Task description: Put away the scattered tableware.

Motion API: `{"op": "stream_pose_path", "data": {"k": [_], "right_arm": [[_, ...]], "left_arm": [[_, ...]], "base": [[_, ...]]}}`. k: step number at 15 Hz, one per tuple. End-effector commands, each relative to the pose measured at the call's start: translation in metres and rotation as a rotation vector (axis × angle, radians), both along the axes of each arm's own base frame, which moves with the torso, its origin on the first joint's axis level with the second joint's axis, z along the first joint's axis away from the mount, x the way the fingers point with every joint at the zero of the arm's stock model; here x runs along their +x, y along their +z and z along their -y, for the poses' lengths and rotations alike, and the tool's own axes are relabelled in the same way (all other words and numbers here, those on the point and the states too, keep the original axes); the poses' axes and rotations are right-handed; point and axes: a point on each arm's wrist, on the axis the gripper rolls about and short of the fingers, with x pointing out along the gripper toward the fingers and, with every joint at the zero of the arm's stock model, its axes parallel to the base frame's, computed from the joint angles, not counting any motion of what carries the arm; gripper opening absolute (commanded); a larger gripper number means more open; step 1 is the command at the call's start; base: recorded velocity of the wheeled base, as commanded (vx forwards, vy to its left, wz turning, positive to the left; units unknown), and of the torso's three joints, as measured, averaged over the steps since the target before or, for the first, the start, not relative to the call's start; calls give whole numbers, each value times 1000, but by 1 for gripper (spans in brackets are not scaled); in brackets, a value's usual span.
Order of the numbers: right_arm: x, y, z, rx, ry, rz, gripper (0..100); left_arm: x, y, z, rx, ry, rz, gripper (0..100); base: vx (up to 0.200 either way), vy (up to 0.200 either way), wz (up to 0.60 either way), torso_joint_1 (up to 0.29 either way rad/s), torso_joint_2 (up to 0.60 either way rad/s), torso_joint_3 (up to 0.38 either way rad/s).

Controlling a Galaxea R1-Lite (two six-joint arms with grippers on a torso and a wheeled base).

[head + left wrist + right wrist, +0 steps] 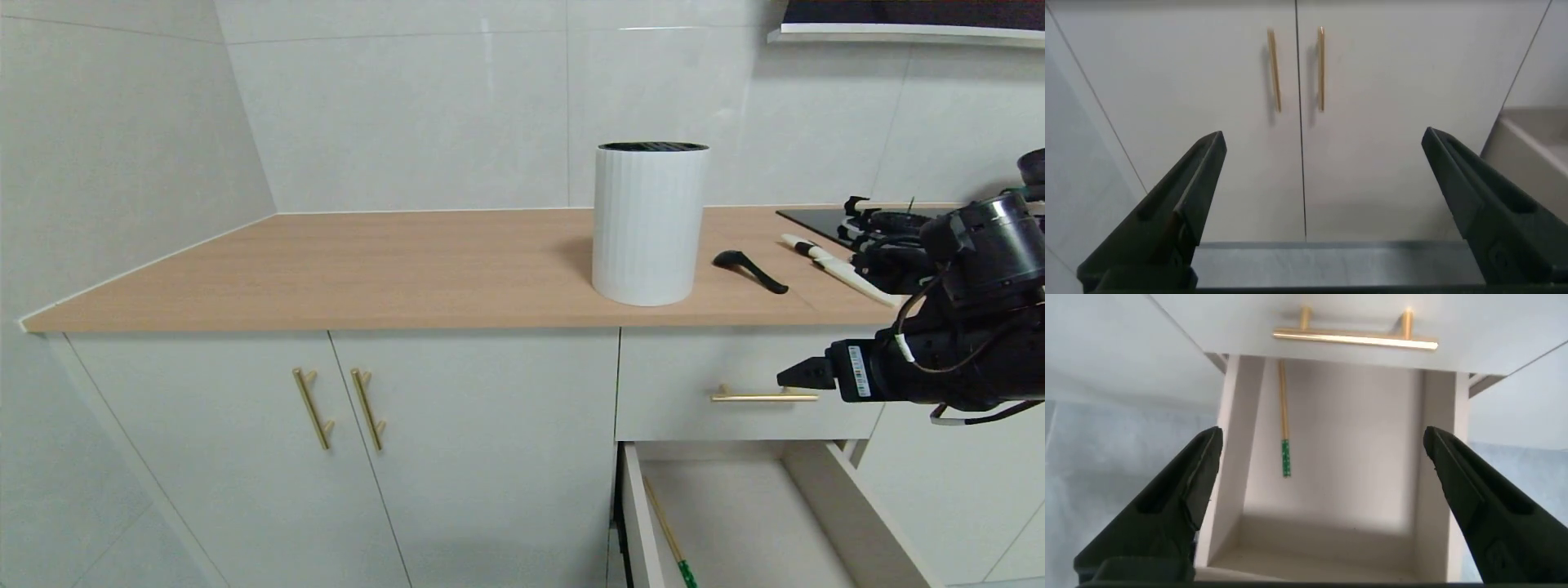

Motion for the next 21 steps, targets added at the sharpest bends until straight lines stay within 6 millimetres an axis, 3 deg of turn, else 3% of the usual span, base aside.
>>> {"op": "stream_pose_path", "data": {"k": [1, 9, 14, 15, 18, 21], "right_arm": [[0, 0, 0, 0, 0, -1, 100], [0, -5, -1, -6, 5, -14, 100], [8, -14, 0, -26, 39, 83, 100], [17, -16, 2, -26, 41, 106, 100], [75, -33, 11, -67, 75, 203, 100], [123, -50, 33, -55, 170, 261, 100]], "left_arm": [[0, 0, 0, 0, 0, 0, 100], [0, 0, 0, 0, 0, 0, 100], [0, 0, 0, 0, 0, 0, 100], [0, 0, 0, 0, 0, 0, 100], [0, 0, 0, 0, 0, 0, 100], [0, 0, 0, 0, 0, 0, 100]], "base": [[0, 0, 0, 173, -466, -286], [0, 0, 0, 193, -474, -282], [0, 0, 0, 120, -272, -154], [0, 0, 0, 0, 0, 0], [0, 0, 0, 0, 0, 0], [0, 0, 0, 0, 0, 0]]}}
